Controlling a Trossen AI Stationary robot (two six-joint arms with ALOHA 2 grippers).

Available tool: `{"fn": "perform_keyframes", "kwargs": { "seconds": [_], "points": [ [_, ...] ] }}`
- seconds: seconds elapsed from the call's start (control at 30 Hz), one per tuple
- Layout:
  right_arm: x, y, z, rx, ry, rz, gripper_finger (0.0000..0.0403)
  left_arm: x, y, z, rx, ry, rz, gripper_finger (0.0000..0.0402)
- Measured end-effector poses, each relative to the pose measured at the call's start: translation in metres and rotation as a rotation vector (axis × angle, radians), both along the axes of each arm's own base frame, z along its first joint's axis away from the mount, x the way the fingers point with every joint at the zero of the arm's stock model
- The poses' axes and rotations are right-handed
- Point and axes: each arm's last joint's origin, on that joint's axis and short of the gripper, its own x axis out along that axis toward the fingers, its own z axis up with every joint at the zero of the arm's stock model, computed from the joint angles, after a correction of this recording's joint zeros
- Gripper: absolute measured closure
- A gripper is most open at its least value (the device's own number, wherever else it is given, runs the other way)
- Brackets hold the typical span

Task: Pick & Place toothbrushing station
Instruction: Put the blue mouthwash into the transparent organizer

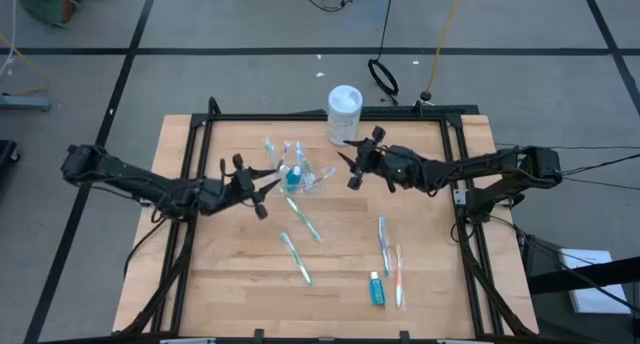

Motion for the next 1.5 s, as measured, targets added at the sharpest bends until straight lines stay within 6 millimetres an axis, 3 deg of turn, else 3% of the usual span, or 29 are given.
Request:
{"fn": "perform_keyframes", "kwargs": {
  "seconds": [0.17,0.37,0.53,0.73,0.93,1.07,1.23,1.37,1.5],
  "points": [
    [-0.002,-0.01,0.001,0.033,-0.026,-0.04,0.0243,0.002,0.01,0.004,0.11,0.025,0.017,0.0272],
    [-0.004,-0.02,-0.001,0.092,-0.052,-0.082,0.0243,0.004,0.023,0.019,0.149,-0.109,-0.02,0.0272],
    [-0.005,-0.018,-0.007,0.181,-0.039,-0.093,0.0243,0.005,0.026,0.021,0.028,-0.199,-0.068,0.0272],
    [-0.004,-0.003,-0.017,0.336,-0.005,-0.068,0.0243,0.005,0.027,0.02,-0.073,-0.232,-0.074,0.0272],
    [0.007,0.033,-0.008,0.542,0.067,0.235,0.0243,0.005,0.025,0.019,-0.275,-0.314,-0.074,0.0272],
    [0.008,0.065,0.006,0.547,0.267,0.156,0.0243,0.006,0.023,0.017,-0.373,-0.332,-0.077,0.0273],
    [-0.003,0.105,0.023,0.632,0.394,0.053,0.0243,0.006,0.019,0.017,-0.409,-0.343,-0.093,0.0273],
    [-0.016,0.133,0.019,0.868,0.449,0.028,0.0243,0.005,0.017,0.017,-0.4,-0.337,-0.103,0.0273],
    [-0.024,0.158,-0.014,1.092,0.556,-0.032,0.0243,0.005,0.018,0.017,-0.396,-0.339,-0.09,0.0273]
  ]
}}
